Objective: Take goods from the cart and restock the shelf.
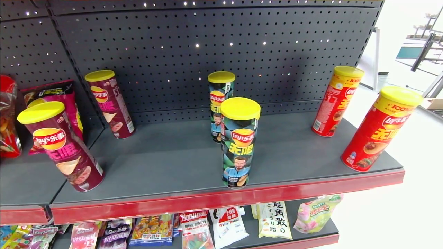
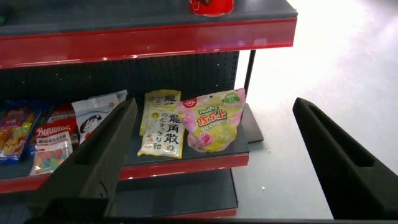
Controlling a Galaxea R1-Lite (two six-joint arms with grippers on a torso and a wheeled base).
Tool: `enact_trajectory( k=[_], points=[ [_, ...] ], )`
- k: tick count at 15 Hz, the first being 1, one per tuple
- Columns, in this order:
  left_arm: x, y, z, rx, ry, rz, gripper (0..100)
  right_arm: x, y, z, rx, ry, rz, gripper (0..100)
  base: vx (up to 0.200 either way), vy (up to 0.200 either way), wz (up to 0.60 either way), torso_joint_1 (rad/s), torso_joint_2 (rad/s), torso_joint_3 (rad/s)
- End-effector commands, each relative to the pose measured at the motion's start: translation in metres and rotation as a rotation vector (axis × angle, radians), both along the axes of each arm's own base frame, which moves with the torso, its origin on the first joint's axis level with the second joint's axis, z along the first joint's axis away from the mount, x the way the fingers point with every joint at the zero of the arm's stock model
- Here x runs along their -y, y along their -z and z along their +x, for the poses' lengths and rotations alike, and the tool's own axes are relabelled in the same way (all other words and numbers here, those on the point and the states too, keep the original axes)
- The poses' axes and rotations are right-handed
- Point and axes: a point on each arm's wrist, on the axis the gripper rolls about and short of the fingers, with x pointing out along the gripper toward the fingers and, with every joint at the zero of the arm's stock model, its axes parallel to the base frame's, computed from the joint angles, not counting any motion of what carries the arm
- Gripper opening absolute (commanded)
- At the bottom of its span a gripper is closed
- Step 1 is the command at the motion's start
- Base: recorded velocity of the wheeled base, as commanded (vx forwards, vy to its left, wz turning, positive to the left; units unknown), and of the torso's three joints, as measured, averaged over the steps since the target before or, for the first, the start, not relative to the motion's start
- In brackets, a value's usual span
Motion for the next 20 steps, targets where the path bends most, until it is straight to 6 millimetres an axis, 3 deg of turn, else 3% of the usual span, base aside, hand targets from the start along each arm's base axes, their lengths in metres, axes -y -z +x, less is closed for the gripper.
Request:
enact_trajectory(
  k=[1,6,12,15,20],
  points=[
    [0.001,0.016,-0.026,0.100,-0.130,-0.100,100,0.000,0.000,0.000,-0.001,0.000,0.000,100,0.000,0.000,0.00,0.000,0.00,0.000],
    [-0.001,0.031,-0.016,0.162,-0.223,0.003,100,0.000,0.000,0.000,0.000,0.000,0.000,100,0.000,0.000,0.00,0.000,0.00,0.000],
    [0.000,0.033,-0.015,0.175,-0.208,0.043,100,0.000,0.000,0.000,0.000,0.000,0.000,100,0.000,0.000,0.60,0.006,0.00,0.000],
    [0.000,0.036,-0.013,0.168,-0.191,0.063,100,0.000,0.000,0.000,0.000,0.000,0.000,100,0.000,0.000,0.00,0.000,0.00,0.000],
    [0.000,0.023,0.006,0.141,-0.253,0.085,100,0.000,0.000,0.000,0.000,-0.002,-0.002,100,0.000,0.000,0.00,0.000,0.00,0.000]
  ],
)
